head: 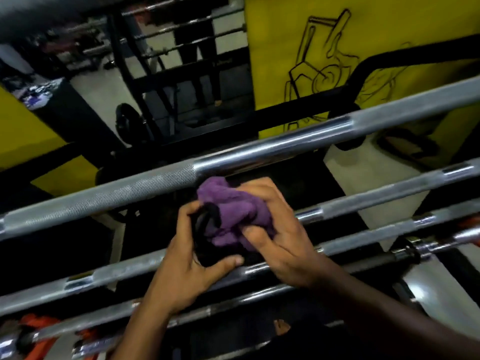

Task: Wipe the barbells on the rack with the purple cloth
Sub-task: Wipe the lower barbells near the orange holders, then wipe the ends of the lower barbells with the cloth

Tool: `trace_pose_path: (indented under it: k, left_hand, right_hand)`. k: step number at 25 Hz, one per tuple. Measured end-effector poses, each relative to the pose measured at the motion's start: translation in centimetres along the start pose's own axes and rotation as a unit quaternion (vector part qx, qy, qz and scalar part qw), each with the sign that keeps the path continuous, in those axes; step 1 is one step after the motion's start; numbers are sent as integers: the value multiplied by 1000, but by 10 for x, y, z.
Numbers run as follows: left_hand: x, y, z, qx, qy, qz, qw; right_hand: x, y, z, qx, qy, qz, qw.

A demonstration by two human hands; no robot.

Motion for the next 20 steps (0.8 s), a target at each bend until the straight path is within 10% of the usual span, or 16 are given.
trace_pose_path:
  k: [4,10,14,20]
  left_hand:
    - [-38,13,10,-30,-145,-280,949]
    - [-116,-24,11,118,-321,-275,899]
    - [-148,10,-27,100,-427,-393,808]
    - [-186,18,-40,72,-504,-272,817]
  right_hand:
    - [34,12,-31,-123,232,250,932]
    - [45,5,-114,-174,487,444,732]
    - [53,-13,-167,-168,584,413,678]
    - [54,-27,-204,-100,662,363,648]
Point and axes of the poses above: each hand's wrist, its own z-axis towards the middle knuckle, its own x-axis out of the back of the hand, y = z × x, the point moved 8 cm from there along z, towards the middle knuckle, and after that the axes turned 4 degrees about -y, right-handed, at the moved point
